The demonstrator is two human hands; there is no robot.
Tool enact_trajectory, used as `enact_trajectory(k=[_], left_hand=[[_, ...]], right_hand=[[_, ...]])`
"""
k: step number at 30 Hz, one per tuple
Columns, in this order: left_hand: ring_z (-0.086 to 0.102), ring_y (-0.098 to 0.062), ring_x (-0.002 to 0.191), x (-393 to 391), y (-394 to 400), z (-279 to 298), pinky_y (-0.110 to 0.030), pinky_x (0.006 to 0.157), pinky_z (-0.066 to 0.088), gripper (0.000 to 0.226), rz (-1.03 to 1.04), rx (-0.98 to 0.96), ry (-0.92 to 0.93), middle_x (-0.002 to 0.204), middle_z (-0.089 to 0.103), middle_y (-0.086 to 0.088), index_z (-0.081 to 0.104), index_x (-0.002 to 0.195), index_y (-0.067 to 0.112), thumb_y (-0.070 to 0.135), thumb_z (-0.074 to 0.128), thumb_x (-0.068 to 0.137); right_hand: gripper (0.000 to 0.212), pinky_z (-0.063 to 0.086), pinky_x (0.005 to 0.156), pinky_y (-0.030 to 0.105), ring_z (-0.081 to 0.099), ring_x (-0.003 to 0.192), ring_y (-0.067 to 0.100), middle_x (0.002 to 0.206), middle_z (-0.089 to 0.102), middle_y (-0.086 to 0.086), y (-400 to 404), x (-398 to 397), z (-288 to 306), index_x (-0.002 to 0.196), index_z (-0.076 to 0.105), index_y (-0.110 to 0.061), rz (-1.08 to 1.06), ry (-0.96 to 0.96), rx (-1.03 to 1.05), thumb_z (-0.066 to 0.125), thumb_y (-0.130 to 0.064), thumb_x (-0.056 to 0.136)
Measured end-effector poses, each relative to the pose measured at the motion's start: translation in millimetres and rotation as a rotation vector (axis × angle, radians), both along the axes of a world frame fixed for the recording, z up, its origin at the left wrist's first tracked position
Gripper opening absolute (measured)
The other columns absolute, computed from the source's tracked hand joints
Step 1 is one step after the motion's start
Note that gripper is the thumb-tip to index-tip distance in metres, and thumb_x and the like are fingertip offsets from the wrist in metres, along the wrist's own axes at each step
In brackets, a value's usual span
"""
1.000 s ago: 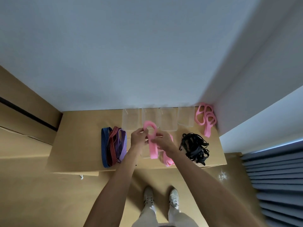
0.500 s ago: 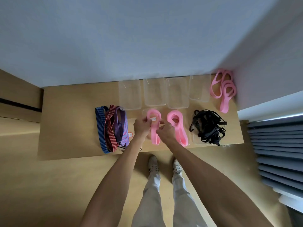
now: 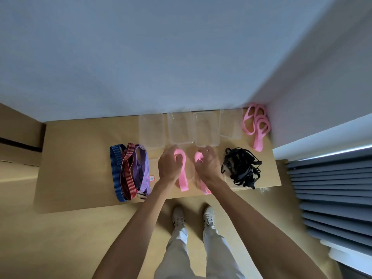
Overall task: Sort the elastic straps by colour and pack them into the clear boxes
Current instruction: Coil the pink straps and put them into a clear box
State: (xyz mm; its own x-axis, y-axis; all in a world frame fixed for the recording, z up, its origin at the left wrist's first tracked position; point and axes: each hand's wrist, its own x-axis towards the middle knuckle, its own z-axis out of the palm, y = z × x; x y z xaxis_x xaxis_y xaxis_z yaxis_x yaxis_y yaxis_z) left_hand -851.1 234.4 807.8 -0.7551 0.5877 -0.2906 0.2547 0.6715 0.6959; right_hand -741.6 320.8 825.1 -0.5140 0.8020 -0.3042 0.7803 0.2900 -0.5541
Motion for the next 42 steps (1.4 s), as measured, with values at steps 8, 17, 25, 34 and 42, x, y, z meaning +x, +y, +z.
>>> enact_trajectory(k=[8,17,25,34,42], left_hand=[[0.063,-0.027,0.112,57.0,84.5,40.4,-0.035,0.093,0.049,0.037,-0.304,0.186,0.165,0.133,0.060,-0.009,0.061,0.131,0.009,0.006,0.057,0.095],[0.064,-0.025,0.097,113.3,204.8,36.6,-0.038,0.089,0.050,0.035,-0.465,0.101,0.213,0.114,0.064,-0.007,0.064,0.127,0.010,0.005,0.053,0.094],[0.063,-0.024,0.102,155.9,303.5,-11.7,-0.032,0.088,0.047,0.021,-0.531,-0.160,-0.031,0.105,0.070,-0.011,0.070,0.103,0.005,0.005,0.053,0.091],[0.069,-0.029,0.089,183.8,349.3,-54.3,-0.029,0.066,0.046,0.017,-0.466,-0.368,-0.114,0.094,0.072,-0.013,0.067,0.093,0.001,0.015,0.057,0.094],[0.052,-0.021,0.058,184.3,357.1,-57.0,-0.022,0.045,0.034,0.029,-0.309,-0.423,-0.222,0.058,0.053,0.000,0.046,0.057,0.013,0.004,0.061,0.081]], right_hand=[[0.045,0.050,0.084,0.047,0.054,0.112,0.039,0.130,0.053,0.022,70.9,51.7,41.6,0.122,0.063,-0.001,-0.083,0.029,0.123,0.055,0.007,0.079],[0.052,0.046,0.100,0.043,0.051,0.123,0.034,0.137,0.051,0.017,183.9,126.3,36.4,0.133,0.057,-0.007,-0.131,-0.042,0.062,0.055,0.003,0.083],[0.052,0.051,0.092,0.035,0.058,0.117,0.031,0.133,0.060,0.011,275.7,172.7,-13.5,0.135,0.056,-0.010,-0.509,-0.043,-0.347,0.051,-0.002,0.084],[0.044,0.041,0.078,0.026,0.058,0.108,0.028,0.129,0.062,0.014,304.9,162.1,-61.6,0.132,0.057,-0.009,-0.623,-0.018,-0.529,0.051,-0.007,0.089],[0.028,0.043,0.073,0.030,0.055,0.089,0.026,0.103,0.064,0.012,313.3,158.0,-67.5,0.112,0.064,-0.010,-0.724,0.045,-0.576,0.050,-0.006,0.088]])
